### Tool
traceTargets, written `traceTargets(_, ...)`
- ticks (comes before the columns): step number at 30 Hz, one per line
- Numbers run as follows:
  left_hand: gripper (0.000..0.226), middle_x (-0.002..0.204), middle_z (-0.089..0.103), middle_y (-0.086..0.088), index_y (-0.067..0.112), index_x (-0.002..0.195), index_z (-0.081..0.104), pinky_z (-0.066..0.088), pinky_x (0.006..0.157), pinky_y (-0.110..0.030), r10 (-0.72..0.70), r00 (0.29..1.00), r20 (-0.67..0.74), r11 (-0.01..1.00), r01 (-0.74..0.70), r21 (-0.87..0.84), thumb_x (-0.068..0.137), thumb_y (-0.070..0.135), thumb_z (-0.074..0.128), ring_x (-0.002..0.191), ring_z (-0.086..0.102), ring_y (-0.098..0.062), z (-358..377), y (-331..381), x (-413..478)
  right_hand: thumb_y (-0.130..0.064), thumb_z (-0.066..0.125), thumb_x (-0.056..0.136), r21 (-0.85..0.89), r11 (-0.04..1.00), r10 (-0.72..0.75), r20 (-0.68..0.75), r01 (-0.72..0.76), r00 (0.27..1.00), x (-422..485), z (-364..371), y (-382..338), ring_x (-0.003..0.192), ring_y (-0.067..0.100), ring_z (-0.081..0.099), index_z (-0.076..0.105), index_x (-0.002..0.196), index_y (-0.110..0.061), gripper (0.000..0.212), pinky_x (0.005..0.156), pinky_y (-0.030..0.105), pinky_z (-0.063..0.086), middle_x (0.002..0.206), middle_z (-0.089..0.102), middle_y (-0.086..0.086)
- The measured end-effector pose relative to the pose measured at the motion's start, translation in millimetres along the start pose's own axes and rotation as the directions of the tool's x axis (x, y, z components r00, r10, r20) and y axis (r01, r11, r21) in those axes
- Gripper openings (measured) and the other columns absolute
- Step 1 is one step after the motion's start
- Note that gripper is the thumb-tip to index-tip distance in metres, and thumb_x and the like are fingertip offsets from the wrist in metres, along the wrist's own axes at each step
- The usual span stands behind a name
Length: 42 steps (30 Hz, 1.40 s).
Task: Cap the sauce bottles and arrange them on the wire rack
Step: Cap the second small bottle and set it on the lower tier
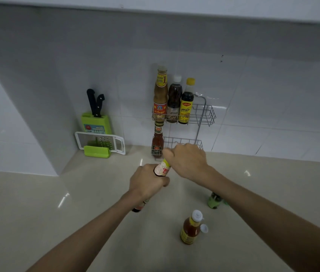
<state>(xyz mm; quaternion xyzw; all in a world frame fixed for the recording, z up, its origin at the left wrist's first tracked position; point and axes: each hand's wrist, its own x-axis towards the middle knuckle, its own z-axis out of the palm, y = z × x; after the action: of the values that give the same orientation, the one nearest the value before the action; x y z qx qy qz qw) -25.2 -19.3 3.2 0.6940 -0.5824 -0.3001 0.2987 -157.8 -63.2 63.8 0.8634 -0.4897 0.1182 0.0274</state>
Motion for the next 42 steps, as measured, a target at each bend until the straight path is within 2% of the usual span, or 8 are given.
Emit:
traceTargets(3,0.013,0.052,0.063,-0.011,0.001,0.056,0.058,0.049,0.057,-0.041,0.125,0.95,0.285,0.981,-0.077,-0.176,0.054,0.013,0.062,0.049,0.057,-0.023,-8.8,-9.4,7.0,-0.05,0.027,0.1,0.122,0.992,-0.028,0.136,0.011,0.99,-1.3,-5.1,2.2,0.073,0.028,0.059,0.043,0.069,-0.018,0.047,0.066,0.038,0.05,0.077,0.06,0.009)
traceTargets(6,0.011,0.056,0.057,-0.016,-0.01,0.063,0.055,0.046,0.055,-0.029,0.276,0.734,0.621,0.908,0.011,-0.418,0.054,-0.005,0.056,0.05,0.053,-0.026,-28.1,-5.2,2.0,-0.055,0.027,0.094,-0.07,0.894,-0.448,-0.106,0.443,0.888,-1.1,-6.6,12.5,0.044,0.018,0.042,0.051,0.067,-0.016,0.054,0.045,0.027,0.03,0.055,0.054,-0.001)
traceTargets(12,0.01,0.049,0.063,-0.006,0.004,0.053,0.059,0.043,0.054,-0.03,0.056,0.98,0.189,0.98,-0.018,-0.197,0.052,0.014,0.062,0.049,0.055,-0.022,-6.1,1.7,2.2,-0.037,0.03,0.095,-0.034,0.998,-0.052,-0.117,0.048,0.992,-1.0,11.0,3.2,0.067,0.032,0.06,0.058,0.079,-0.012,0.041,0.054,0.03,0.037,0.073,0.065,0.01)
traceTargets(16,0.012,0.063,0.064,0.002,0.021,0.063,0.056,0.034,0.049,-0.024,-0.024,0.994,-0.111,0.991,0.039,0.129,0.066,0.03,0.063,0.062,0.056,-0.021,9.3,4.0,-1.8,-0.049,0.041,0.092,0.459,0.817,0.331,0.122,-0.348,0.936,-2.0,25.4,-8.8,0.078,0.03,0.06,0.055,0.072,-0.016,0.041,0.067,0.035,0.047,0.079,0.063,0.01)
traceTargets(25,0.066,0.107,0.072,0.0,0.025,0.115,0.056,0.056,0.093,-0.039,0.081,0.913,0.399,0.955,0.043,-0.293,0.056,0.031,0.087,0.101,0.069,-0.016,-11.3,-26.1,17.1,-0.026,0.062,0.088,0.672,0.72,0.081,0.167,-0.174,0.983,32.0,-18.7,19.5,0.069,0.006,0.058,0.059,0.068,-0.022,0.02,0.061,0.025,0.046,0.071,0.061,-0.008)
traceTargets(30,0.059,0.099,0.076,-0.003,0.018,0.105,0.069,0.058,0.091,-0.041,0.087,0.944,0.319,0.927,0.041,-0.374,0.052,0.028,0.092,0.095,0.072,-0.021,-0.3,-38.1,21.6,-0.034,0.065,0.088,0.772,0.602,0.148,0.143,-0.204,0.979,39.2,-23.7,29.3,0.051,-0.003,0.054,0.06,0.073,-0.025,0.018,0.044,0.013,0.034,0.066,0.059,-0.014)
traceTargets(38,0.045,0.088,0.074,0.003,0.021,0.095,0.067,0.058,0.076,-0.027,0.033,0.971,0.238,0.949,0.044,-0.312,0.057,0.024,0.091,0.078,0.068,-0.006,21.6,-44.6,53.3,-0.036,0.077,0.077,0.821,0.478,0.215,0.234,-0.312,0.948,12.3,43.2,36.2,0.079,0.012,0.069,0.059,0.087,-0.043,0.022,0.064,0.038,0.062,0.092,0.067,-0.011)
traceTargets(42,0.085,0.138,0.056,0.001,0.022,0.137,0.045,0.044,0.108,-0.035,0.027,0.914,0.404,0.979,0.058,-0.197,0.063,0.023,0.086,0.13,0.05,-0.017,17.9,-45.5,93.6,-0.03,0.079,0.077,0.823,0.469,0.343,0.164,-0.32,0.925,35.2,65.3,54.1,0.073,0.018,0.07,0.059,0.09,-0.032,0.024,0.063,0.042,0.062,0.085,0.063,-0.014)
